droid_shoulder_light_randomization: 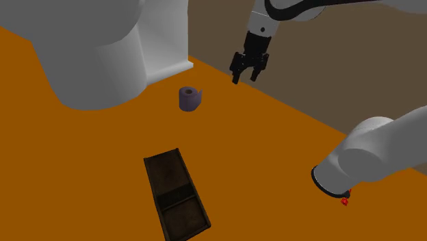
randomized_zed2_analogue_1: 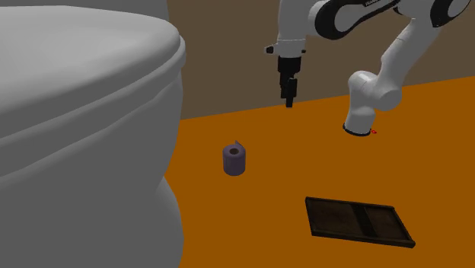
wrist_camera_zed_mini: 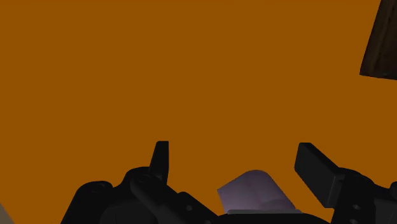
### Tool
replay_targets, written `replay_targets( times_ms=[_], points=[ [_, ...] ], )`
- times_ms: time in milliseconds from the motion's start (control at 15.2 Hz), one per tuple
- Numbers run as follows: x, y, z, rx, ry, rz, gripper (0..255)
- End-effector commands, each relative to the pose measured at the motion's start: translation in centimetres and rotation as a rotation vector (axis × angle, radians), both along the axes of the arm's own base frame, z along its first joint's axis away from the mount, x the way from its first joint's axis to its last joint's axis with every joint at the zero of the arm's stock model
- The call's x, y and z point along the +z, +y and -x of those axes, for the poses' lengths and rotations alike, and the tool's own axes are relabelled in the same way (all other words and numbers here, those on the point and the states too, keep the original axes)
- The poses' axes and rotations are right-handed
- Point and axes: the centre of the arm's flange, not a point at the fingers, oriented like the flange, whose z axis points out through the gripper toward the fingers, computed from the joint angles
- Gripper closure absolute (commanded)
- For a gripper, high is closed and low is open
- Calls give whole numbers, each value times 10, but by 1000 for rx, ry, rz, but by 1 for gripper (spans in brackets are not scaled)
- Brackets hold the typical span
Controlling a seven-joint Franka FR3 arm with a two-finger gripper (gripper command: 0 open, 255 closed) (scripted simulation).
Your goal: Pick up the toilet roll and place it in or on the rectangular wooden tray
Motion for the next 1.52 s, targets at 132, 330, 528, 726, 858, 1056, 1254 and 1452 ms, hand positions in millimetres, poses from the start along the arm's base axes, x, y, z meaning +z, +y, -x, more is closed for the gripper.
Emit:
replay_targets(
  times_ms=[132,330,528,726,858,1056,1254,1452],
  points=[
    [-23,26,-42,-41,-4,19,0],
    [-41,43,-73,-70,-7,34,0],
    [-58,59,-105,-100,-10,49,0],
    [-75,74,-137,-130,-13,64,0],
    [-87,83,-159,-149,-15,74,0],
    [-105,96,-192,-179,-18,88,0],
    [-122,108,-226,-208,-21,103,0],
    [-138,108,-226,-208,-21,103,0]
  ],
)
